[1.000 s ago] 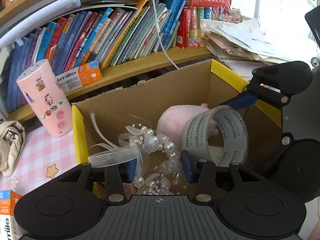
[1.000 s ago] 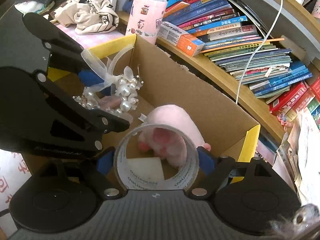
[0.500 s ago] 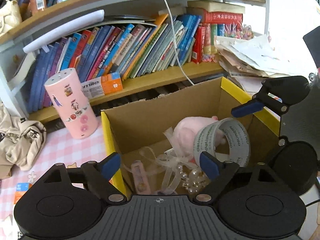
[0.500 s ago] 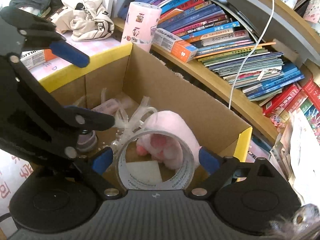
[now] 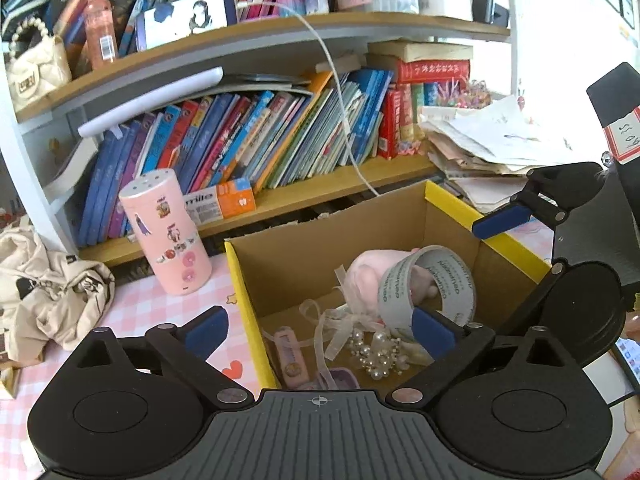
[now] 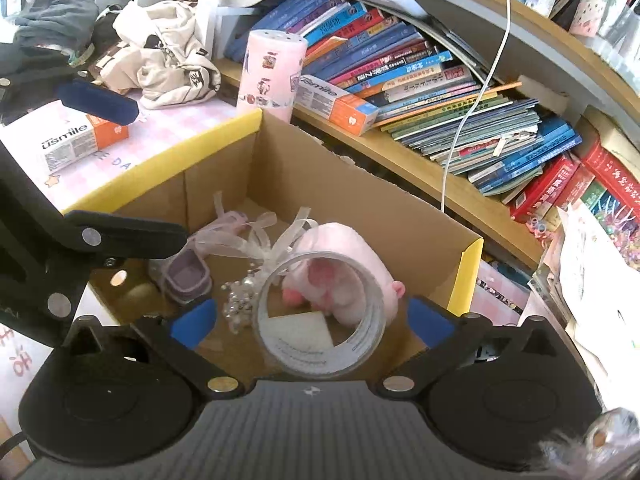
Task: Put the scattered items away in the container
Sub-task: 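Lower the tape roll and bracelet into the yellow box and open both grippers, then withdraw both grippers from the box and move toward the usmile box and charger, then grasp the white usmile box with the right gripper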
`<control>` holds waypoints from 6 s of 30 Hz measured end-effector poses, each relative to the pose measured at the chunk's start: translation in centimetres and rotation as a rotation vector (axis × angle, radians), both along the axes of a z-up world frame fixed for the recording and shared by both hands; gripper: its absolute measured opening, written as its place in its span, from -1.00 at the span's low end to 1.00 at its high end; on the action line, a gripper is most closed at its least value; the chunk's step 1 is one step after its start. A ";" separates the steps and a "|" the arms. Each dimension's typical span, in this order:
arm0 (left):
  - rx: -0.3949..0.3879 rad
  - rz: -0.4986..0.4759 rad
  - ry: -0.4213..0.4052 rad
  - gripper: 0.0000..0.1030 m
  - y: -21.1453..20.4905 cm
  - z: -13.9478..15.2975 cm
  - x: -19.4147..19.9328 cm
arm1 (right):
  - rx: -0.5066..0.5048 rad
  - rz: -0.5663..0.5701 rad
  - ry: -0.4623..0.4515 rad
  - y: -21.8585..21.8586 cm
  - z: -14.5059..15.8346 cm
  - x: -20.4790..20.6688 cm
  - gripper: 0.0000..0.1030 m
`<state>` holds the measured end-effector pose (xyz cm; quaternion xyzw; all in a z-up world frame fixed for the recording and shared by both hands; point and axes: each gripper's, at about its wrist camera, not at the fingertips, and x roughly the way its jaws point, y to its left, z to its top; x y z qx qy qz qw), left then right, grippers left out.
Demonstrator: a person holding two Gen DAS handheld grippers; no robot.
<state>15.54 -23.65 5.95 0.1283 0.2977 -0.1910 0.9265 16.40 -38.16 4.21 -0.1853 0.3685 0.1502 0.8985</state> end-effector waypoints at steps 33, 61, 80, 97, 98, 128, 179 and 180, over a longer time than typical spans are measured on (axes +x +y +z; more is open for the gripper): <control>-0.058 0.022 0.028 0.99 10.7 -1.2 -8.4 | 0.149 -0.444 -0.084 5.0 0.3 -11.7 1.00; -0.064 0.128 0.137 0.99 16.4 -4.2 -12.6 | 0.150 -0.467 0.057 12.3 -3.3 -15.2 1.00; -0.091 0.163 0.157 0.99 21.3 -4.8 -13.7 | 0.147 -0.451 0.069 16.5 -3.4 -15.8 1.00; -0.109 0.270 0.153 0.99 27.2 -5.2 -14.4 | 0.128 -0.338 0.073 22.6 -3.6 -14.4 1.00; -0.111 0.278 0.153 0.99 27.5 -5.2 -14.4 | 0.124 -0.326 0.074 23.0 -3.7 -14.3 1.00; -0.171 0.445 0.220 0.99 31.0 -7.3 -11.6 | 0.054 -0.080 0.119 27.7 -5.0 -10.4 1.00; -0.116 0.547 0.163 0.99 34.3 -9.3 -0.8 | 0.284 -0.151 0.140 31.8 -6.2 11.2 0.86; -0.111 0.540 0.161 0.99 34.1 -9.3 -0.5 | 0.274 -0.167 0.125 31.0 -6.2 11.3 0.86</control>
